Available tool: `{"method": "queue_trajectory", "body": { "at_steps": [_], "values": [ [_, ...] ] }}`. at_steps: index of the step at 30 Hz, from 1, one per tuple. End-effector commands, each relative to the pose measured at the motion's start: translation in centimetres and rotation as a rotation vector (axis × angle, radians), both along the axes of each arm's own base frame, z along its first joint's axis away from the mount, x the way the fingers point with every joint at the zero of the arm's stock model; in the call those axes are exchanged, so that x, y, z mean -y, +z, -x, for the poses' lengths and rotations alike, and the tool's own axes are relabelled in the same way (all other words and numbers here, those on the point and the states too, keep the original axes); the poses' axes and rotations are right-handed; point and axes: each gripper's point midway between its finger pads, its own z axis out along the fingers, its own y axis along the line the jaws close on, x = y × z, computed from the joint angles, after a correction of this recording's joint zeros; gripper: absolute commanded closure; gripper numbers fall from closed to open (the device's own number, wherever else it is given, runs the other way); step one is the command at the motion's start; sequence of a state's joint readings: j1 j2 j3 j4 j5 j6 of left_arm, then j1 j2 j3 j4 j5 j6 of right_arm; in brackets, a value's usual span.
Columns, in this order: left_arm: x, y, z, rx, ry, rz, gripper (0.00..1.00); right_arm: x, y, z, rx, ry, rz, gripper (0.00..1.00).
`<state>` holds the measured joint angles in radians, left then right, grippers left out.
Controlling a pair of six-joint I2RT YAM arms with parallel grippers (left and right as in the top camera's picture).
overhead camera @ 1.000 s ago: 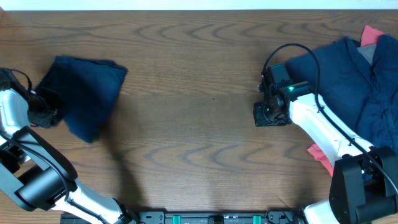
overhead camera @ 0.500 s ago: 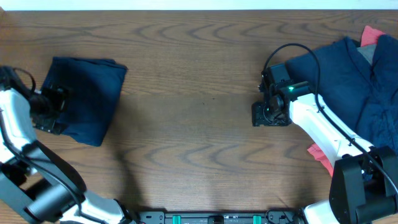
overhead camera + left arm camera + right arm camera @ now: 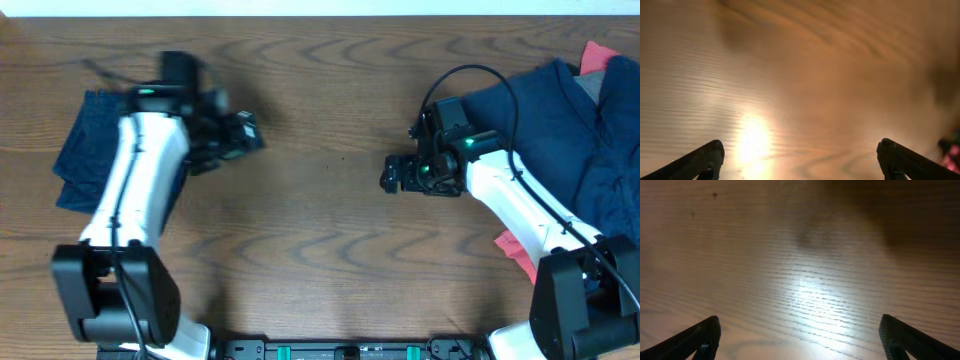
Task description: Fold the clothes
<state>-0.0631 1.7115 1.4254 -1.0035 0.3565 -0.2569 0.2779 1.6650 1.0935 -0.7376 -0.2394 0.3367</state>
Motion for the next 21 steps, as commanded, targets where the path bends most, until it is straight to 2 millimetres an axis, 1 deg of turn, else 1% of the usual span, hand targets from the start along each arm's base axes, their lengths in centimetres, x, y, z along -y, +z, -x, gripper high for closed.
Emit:
{"method": "queue_trajectory", "body": {
  "at_steps": [1,4,7,9,11,14,16,19,21],
  "values": [
    [1.4,-1.0,1.6,-0.027,-0.127,-0.135,0.02,2.9,0.9,-0.8,-0.013,-0.100,-0.025,0.01],
    [2.2,-1.3,4.6,-0.127,-0.195,-0.193,0.02,5.2,0.5,1.1,-0.121,-0.167,-0.027,0.01],
    [2.2,-1.2,8.1,-0.256,-0.232,-0.213,0.02,7.1,0.2,4.2,-0.258,-0.199,0.016,0.01],
    [1.8,-1.0,9.9,-0.331,-0.239,-0.225,0.02,7.9,0.2,5.8,-0.316,-0.208,0.059,0.01],
    [1.5,-0.7,11.0,-0.379,-0.243,-0.232,0.02,7.8,0.4,6.7,-0.345,-0.191,0.064,0.01],
    [1.1,-0.1,12.4,-0.428,-0.246,-0.239,0.02,7.6,1.0,7.9,-0.369,-0.167,0.070,0.01],
    [1.0,0.2,13.0,-0.430,-0.243,-0.239,0.02,7.5,1.6,8.8,-0.376,-0.161,0.069,0.01],
    [0.9,0.6,13.2,-0.354,-0.234,-0.229,0.02,7.3,2.7,9.2,-0.296,-0.156,0.058,0.01],
    [1.0,0.9,12.9,-0.251,-0.222,-0.213,0.02,7.2,3.6,9.0,-0.194,-0.164,0.043,0.01]
  ]
}}
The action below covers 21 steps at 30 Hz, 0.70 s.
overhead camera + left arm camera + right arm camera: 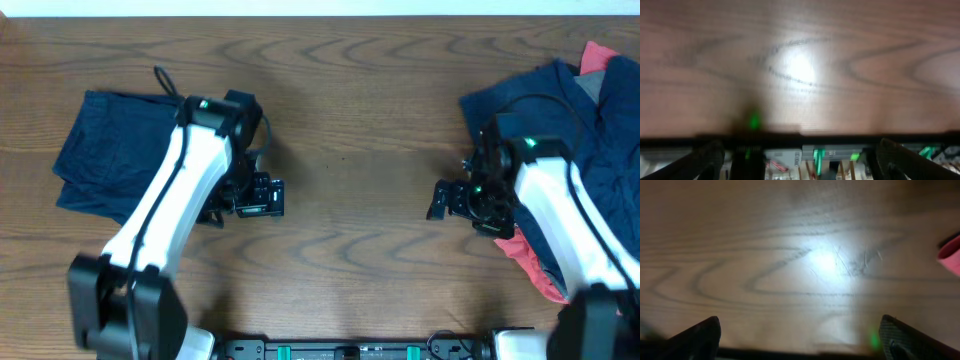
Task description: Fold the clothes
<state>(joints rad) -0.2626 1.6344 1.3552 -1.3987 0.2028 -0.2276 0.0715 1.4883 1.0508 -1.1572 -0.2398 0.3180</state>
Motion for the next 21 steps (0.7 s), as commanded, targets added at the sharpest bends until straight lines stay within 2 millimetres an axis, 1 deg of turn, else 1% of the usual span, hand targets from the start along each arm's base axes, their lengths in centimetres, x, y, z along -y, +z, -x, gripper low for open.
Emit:
{"method": "queue_trajectory", "body": {
  "at_steps": [1,3,6,10,12,14,16,21],
  "values": [
    [-0.3,1.4,0.3,0.175,-0.006,0.033,0.02,-0.5,1.7,0.4,0.153,0.027,-0.007,0.01],
    [-0.3,2.0,0.1,0.296,-0.005,0.066,0.02,-0.3,2.7,0.2,0.260,0.010,-0.002,0.01],
    [-0.8,3.2,-0.1,0.518,-0.002,0.093,0.02,0.9,4.5,-0.2,0.455,-0.037,0.067,0.01],
    [-3.3,4.8,-0.2,0.800,0.034,0.017,0.02,2.1,7.7,-0.7,0.735,-0.061,0.144,0.01],
    [-4.1,5.5,0.0,0.917,0.055,0.008,0.02,2.6,8.9,-0.7,0.836,-0.081,0.170,0.01],
    [-4.4,5.9,0.3,0.992,0.068,0.016,0.02,3.1,9.4,-0.3,0.894,-0.098,0.183,0.01],
    [-4.5,6.1,0.8,1.025,0.072,0.025,0.02,3.1,9.5,0.1,0.913,-0.102,0.178,0.01],
    [-4.7,6.8,1.4,1.066,0.077,0.037,0.02,2.6,9.2,0.6,0.902,-0.089,0.147,0.01]
  ]
}}
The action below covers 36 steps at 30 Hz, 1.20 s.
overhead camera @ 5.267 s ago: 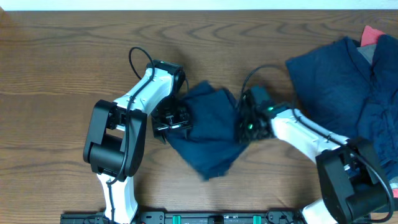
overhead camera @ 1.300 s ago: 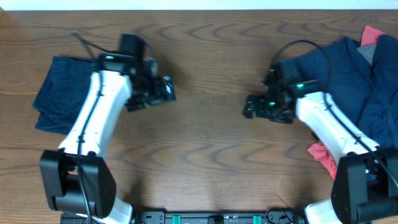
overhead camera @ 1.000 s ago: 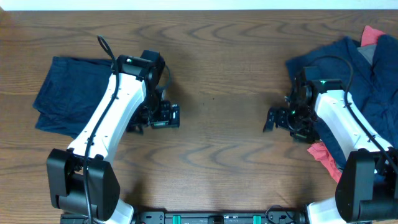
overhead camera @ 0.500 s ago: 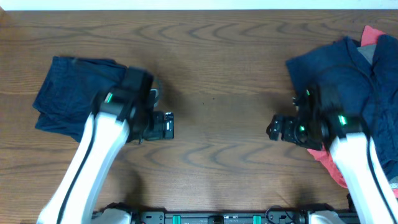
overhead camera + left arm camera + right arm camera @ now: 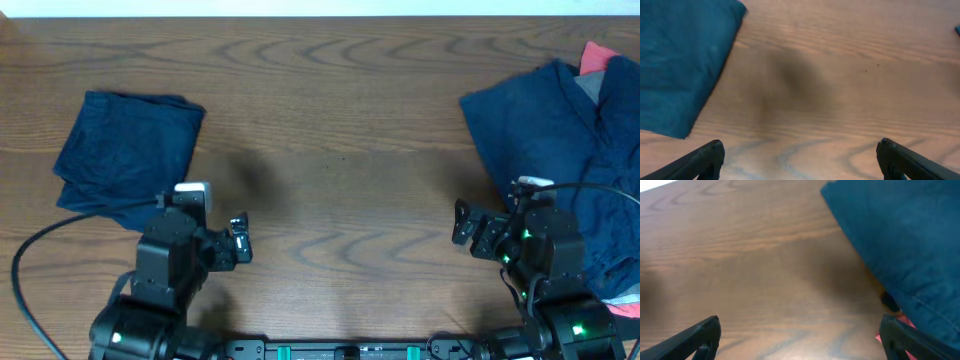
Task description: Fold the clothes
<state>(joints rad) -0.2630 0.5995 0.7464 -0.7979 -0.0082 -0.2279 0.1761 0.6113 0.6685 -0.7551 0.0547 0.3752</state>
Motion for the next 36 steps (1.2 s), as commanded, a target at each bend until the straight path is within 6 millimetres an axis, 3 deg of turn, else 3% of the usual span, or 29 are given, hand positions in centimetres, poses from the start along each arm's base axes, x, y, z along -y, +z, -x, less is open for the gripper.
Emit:
{"method": "queue_trajectory", "body": {
  "at_steps": [1,24,28,36],
  "values": [
    [-0.5,0.3,-0.1,0.022,0.020,-0.019,0.02,0.0,-0.3,0.1,-0.006,-0.009,0.001,0.01],
    [-0.6,-0.1,0.2,0.004,0.020,-0.024,0.02,0.0,-0.3,0.1,-0.005,-0.009,0.001,0.01],
    [-0.6,-0.1,0.2,0.004,0.020,-0.024,0.02,1.1,-0.6,0.9,-0.017,-0.046,0.029,0.01],
    [-0.6,-0.1,0.2,0.004,0.020,-0.024,0.02,0.0,0.0,0.7,0.190,0.135,0.139,0.01]
  ]
}}
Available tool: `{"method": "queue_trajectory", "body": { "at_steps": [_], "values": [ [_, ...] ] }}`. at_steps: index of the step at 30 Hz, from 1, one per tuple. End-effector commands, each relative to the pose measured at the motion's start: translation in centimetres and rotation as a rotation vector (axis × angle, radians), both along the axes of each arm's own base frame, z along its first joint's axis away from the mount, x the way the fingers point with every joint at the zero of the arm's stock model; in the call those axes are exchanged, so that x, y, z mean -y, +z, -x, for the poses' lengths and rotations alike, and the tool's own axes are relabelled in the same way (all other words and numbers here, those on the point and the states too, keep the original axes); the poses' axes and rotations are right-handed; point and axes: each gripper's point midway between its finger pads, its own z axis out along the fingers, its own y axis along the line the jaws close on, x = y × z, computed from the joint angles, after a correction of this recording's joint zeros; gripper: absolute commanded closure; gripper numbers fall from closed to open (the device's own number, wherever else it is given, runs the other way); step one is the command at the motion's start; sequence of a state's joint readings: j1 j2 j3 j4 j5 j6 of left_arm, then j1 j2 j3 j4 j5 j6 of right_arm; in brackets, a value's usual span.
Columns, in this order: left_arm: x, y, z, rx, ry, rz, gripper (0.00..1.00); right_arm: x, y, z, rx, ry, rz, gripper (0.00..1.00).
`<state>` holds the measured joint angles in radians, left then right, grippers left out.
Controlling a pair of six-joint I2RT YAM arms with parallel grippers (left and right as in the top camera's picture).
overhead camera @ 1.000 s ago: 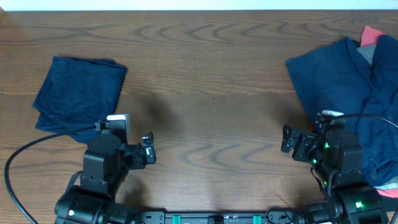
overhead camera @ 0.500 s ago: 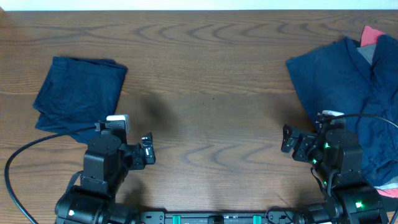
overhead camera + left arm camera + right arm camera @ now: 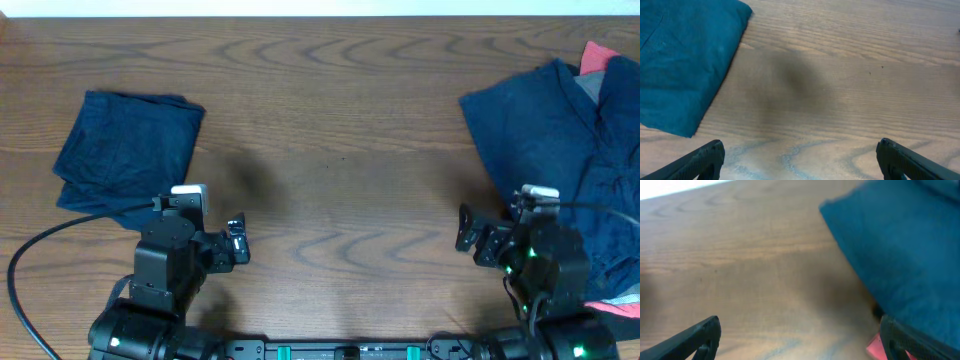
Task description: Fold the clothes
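Observation:
A folded dark blue garment (image 3: 125, 145) lies at the table's left, and its corner (image 3: 685, 65) shows in the left wrist view. An unfolded heap of dark blue clothes (image 3: 560, 140) with a red piece (image 3: 600, 52) fills the right side; its edge (image 3: 900, 265) shows in the right wrist view. My left gripper (image 3: 236, 243) is drawn back near the front edge, open and holding nothing, below and right of the folded garment. Beside the heap's lower left edge, my right gripper (image 3: 468, 232) is open as well, with nothing in it.
The wooden table (image 3: 340, 150) runs bare between the two garments. A black rail (image 3: 350, 350) lines the front edge. A bit of red cloth (image 3: 875, 347) lies under the heap by my right finger.
Both arms have stayed drawn back near the front edge, with only a slight shift of the wrist views. The garments have not moved.
Both grippers stood open over the middle of the table, the left by the folded blue garment. Then they were farther toward the front. By the last earlier moment both arms sat retracted at the front edge, where they remain, open.

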<state>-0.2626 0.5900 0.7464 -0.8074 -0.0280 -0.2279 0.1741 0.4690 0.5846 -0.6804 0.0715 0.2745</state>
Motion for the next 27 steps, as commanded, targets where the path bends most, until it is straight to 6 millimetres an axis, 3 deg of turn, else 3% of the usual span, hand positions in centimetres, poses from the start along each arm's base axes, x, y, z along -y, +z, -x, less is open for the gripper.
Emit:
{"method": "queue_trajectory", "body": {
  "at_steps": [1,5,12,18,27],
  "values": [
    [-0.2,-0.1,0.0,0.000,0.005,-0.012,0.02,-0.7,-0.9,0.1,0.085,0.105,0.079,0.01],
    [-0.2,-0.1,0.0,0.000,0.004,-0.012,0.02,-1.2,-2.0,-0.4,0.240,0.127,0.057,0.01],
    [-0.2,-0.1,0.0,0.000,0.005,-0.012,0.02,-1.5,-1.8,-1.2,0.505,0.126,0.029,0.01],
    [-0.2,-0.1,0.0,0.000,0.005,-0.012,0.02,-1.5,-3.2,-1.6,0.510,0.147,0.106,0.01],
    [-0.2,-0.1,0.0,0.000,0.005,-0.012,0.02,-1.6,-3.2,-1.5,0.515,0.167,0.149,0.01]
  ]
}}
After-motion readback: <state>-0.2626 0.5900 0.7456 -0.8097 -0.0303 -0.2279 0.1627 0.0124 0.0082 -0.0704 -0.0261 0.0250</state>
